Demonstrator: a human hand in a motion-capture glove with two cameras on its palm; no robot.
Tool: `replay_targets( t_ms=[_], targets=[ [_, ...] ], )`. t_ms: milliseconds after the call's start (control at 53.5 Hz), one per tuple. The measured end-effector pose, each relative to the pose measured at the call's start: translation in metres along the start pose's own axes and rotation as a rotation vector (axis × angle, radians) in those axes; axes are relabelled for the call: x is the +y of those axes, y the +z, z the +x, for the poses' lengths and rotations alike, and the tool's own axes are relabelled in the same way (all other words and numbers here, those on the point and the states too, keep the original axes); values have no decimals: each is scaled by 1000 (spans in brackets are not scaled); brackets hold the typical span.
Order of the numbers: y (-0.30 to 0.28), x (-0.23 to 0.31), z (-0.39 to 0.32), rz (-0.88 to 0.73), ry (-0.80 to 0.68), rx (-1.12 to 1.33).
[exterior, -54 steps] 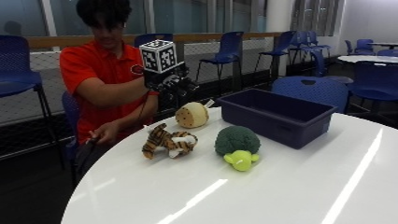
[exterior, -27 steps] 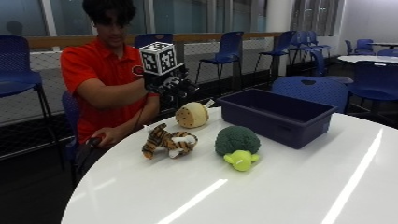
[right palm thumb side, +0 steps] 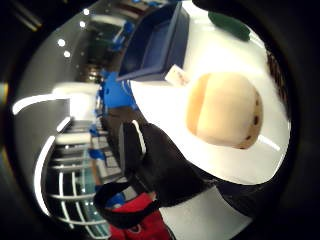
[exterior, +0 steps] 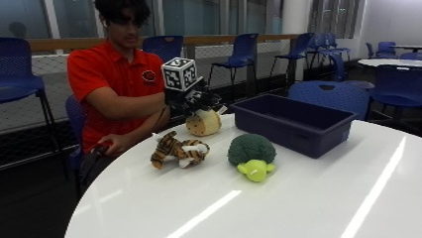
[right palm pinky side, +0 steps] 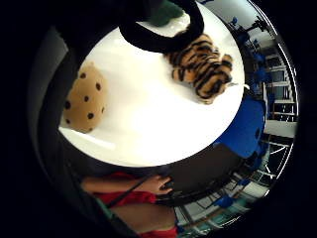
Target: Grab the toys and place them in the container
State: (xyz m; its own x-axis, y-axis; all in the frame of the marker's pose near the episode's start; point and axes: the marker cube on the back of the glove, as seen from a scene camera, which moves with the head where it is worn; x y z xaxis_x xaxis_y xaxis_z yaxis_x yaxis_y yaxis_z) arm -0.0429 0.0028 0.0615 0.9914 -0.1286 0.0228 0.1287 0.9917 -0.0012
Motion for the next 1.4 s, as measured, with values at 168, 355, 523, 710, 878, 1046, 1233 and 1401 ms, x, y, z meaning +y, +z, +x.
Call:
replay_targets(
  t_ms=[168, 355, 523, 710, 878, 1046, 1233, 1401],
  targets=[
    [31, -6, -15, -87, 26, 42],
    [49, -14, -21, -118, 34, 59],
    [65, -17, -25, -128, 73, 149],
    [80, -23, -14, -159, 99, 199],
    [79, -22, -15, -176, 97, 238],
    [76, -27, -14, -96, 73, 260],
    [69, -36, -12, -11, -14, 216],
    [42, -48, 2, -13, 11, 210]
  ],
)
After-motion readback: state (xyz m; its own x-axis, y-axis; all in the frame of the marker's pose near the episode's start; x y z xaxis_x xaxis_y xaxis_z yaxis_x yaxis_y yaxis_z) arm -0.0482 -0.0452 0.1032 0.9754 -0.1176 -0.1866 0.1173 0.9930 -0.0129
